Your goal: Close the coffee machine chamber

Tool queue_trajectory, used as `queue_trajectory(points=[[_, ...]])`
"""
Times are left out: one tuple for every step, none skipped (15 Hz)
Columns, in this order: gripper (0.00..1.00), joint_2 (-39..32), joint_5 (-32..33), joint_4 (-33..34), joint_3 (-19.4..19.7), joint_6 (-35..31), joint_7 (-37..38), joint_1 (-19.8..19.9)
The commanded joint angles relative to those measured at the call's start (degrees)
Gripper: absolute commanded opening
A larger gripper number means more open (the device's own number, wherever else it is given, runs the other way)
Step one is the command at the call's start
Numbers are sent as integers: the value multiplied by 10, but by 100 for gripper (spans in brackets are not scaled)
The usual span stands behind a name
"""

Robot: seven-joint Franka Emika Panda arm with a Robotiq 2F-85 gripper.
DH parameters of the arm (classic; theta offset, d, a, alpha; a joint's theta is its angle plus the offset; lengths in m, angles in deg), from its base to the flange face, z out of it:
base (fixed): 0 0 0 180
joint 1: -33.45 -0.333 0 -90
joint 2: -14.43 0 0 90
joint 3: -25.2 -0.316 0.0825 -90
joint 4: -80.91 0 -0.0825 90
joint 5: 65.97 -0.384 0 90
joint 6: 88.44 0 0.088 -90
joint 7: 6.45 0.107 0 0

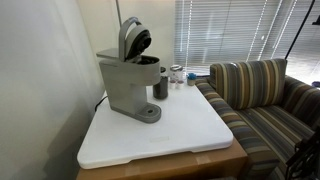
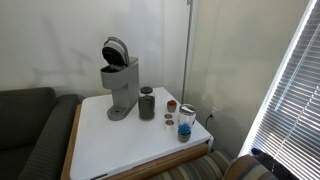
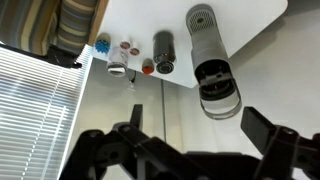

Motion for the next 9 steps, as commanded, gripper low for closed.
queue_trajectory(points=[[100, -120, -28, 33, 45, -125, -84, -31], [100, -143, -38, 39, 55, -149, -103, -42], [100, -76, -22, 9, 29, -110, -64, -15], [100, -103, -26, 16, 38, -133, -78, -23], [100, -122, -27, 22, 43, -142, -84, -28], [100, -134, -27, 28, 45, -145, -86, -31], [100, -139, -27, 32, 45, -145, -86, -32], [100, -138, -28, 34, 45, -145, -86, -33], [100, -150, -42, 43, 61, -139, -113, -53]])
